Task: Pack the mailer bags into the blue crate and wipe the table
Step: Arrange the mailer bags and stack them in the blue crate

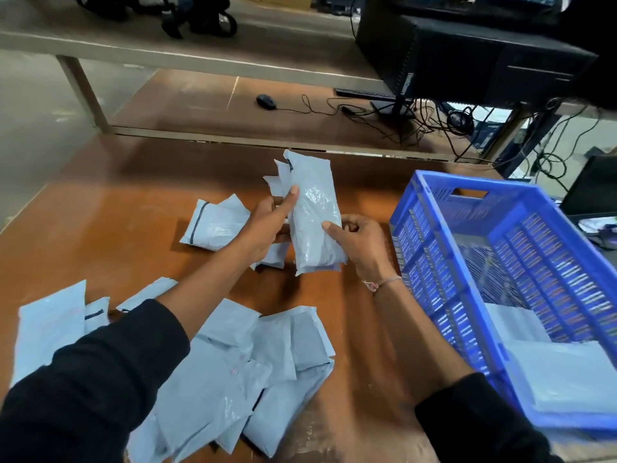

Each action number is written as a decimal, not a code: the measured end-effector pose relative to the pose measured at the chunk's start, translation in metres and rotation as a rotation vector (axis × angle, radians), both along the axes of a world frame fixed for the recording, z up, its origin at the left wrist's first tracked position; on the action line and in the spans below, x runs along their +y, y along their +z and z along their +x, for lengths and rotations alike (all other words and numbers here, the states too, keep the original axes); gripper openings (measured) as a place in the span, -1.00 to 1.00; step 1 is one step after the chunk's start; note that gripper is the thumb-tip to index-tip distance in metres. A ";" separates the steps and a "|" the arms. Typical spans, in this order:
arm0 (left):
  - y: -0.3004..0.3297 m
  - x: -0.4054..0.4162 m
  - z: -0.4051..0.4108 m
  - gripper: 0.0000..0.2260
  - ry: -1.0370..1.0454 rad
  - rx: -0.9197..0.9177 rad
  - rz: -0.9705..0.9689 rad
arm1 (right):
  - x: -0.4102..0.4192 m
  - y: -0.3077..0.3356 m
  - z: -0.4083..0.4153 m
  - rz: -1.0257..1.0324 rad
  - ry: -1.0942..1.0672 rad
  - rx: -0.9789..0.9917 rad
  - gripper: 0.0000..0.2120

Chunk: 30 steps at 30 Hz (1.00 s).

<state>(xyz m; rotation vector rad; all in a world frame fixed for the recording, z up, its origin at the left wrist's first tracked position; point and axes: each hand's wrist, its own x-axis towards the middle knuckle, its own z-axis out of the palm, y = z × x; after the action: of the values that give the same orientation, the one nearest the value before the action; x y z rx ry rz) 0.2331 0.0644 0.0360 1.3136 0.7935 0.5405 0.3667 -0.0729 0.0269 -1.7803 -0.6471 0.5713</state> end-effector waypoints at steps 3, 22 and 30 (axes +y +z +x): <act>0.004 -0.004 0.005 -0.43 -0.010 0.016 0.022 | -0.010 0.010 0.004 -0.010 -0.010 -0.015 -0.68; 0.074 -0.070 0.059 -0.63 -0.111 -0.430 -0.115 | -0.115 0.135 0.090 -0.207 0.318 -0.107 -0.62; 0.120 -0.080 0.104 -0.18 -0.276 -0.339 0.149 | -0.187 0.168 0.166 -0.239 0.383 -0.170 -0.53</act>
<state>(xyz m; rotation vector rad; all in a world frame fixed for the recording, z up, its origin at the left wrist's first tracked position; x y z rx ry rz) 0.3372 -0.0157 0.1558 1.3931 0.2911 0.5880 0.5327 -0.2595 0.1945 -1.9540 -1.0890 0.7875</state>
